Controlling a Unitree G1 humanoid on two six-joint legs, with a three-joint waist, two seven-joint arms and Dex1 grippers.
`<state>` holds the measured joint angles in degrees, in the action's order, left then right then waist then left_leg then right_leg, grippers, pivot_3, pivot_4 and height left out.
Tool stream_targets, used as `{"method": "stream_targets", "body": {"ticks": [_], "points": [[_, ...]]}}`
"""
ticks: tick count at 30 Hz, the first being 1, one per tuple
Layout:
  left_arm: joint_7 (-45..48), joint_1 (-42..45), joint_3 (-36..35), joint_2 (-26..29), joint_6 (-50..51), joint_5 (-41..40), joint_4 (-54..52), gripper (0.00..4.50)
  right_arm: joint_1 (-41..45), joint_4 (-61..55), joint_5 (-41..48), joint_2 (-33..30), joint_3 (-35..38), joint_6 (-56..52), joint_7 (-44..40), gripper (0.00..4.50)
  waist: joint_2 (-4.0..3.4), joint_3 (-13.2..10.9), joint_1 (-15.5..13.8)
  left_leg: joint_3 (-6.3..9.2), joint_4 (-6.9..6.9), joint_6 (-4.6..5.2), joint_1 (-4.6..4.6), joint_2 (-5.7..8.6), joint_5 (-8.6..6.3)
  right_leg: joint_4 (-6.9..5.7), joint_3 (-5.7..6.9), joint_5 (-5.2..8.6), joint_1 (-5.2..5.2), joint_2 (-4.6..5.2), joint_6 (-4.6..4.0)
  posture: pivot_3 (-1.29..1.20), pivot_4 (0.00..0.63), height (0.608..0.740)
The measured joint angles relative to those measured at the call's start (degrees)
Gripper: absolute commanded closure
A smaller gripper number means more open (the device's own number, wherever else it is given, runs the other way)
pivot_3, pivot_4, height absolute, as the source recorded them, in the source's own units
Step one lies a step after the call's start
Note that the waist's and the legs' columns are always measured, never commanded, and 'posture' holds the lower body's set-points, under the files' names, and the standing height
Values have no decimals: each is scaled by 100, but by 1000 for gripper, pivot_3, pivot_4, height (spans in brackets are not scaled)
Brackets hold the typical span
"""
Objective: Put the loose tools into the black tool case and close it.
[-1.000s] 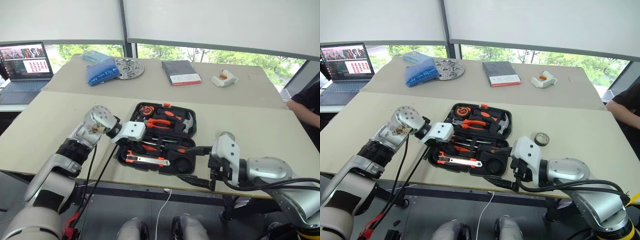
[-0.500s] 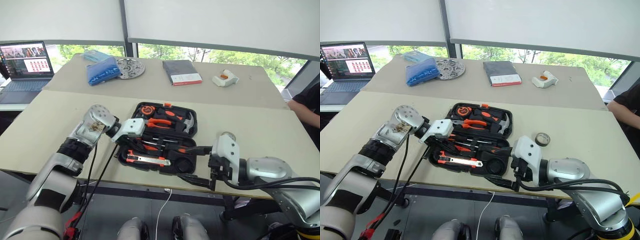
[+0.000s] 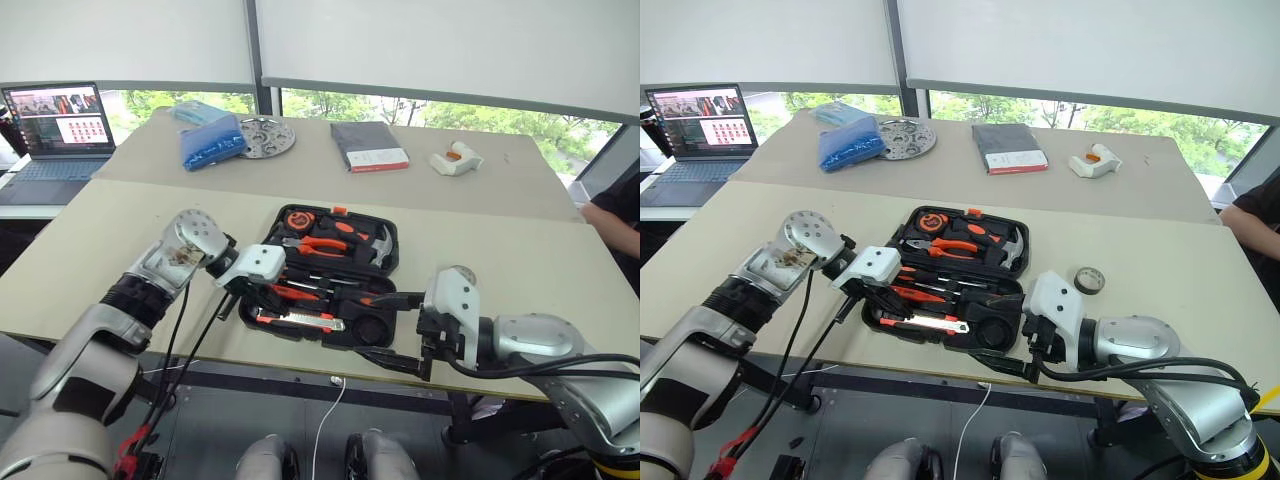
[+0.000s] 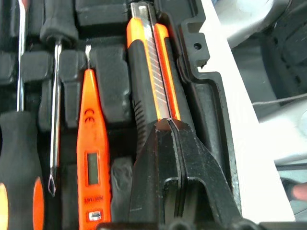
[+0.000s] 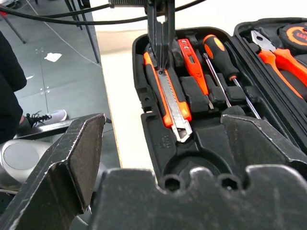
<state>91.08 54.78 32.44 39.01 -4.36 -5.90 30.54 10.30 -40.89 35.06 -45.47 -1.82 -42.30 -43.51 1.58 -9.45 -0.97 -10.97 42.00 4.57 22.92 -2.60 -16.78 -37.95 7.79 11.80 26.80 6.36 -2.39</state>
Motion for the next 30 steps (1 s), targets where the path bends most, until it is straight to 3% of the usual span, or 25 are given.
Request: {"method": "stream_targets", "body": {"ticks": [9, 15, 19, 24, 28, 30], "points": [[59, -114, -302, -286, -138, 191, 455, 4461, -17, -1, 0, 0, 1, -1, 3, 0, -25, 15, 18, 22, 0, 35, -26, -1, -12, 19, 0, -8, -41, 8, 14, 0, 150, 718], [125, -118, -523, -256, 669, -238, 331, 4461, -60, -1, -4, -41, 15, -1, 0, 0, -22, 13, 27, 22, 2, 22, 12, -1, -1, 20, 2, -10, -9, 4, 15, 0, 150, 718], [109, -129, -1291, -222, 1620, -1006, -255, 3521, -283, 8, 62, -256, 411, -83, -11, 0, -21, 13, 26, 22, 24, 26, 54, 1, 1, 20, 1, -10, 21, -9, 17, 0, 150, 718], [-492, -510, -2330, -214, 2531, -1712, -1417, 1652, -774, 207, 237, -729, 1604, -177, -216, 0, -21, 12, 29, 21, 13, 33, 44, 12, -4, 35, -4, -1, 8, -16, 37, 0, 150, 718], [-879, -988, -2690, -186, 3161, -2134, -2296, 235, -772, 1005, 212, -1071, 2383, -177, -426, 0, -19, 10, 36, 22, 10, 32, 7, 10, -5, 47, -3, -4, -30, -15, 46, 0, 150, 718], [-1001, -1153, -2712, -157, 3356, -2225, -2685, 107, -542, 1428, 78, -1143, 2187, -80, -561, 0, -18, 9, 52, 22, -6, 31, -18, 8, -8, 51, -6, -5, -49, 0, 47, 0, 150, 718]]}}
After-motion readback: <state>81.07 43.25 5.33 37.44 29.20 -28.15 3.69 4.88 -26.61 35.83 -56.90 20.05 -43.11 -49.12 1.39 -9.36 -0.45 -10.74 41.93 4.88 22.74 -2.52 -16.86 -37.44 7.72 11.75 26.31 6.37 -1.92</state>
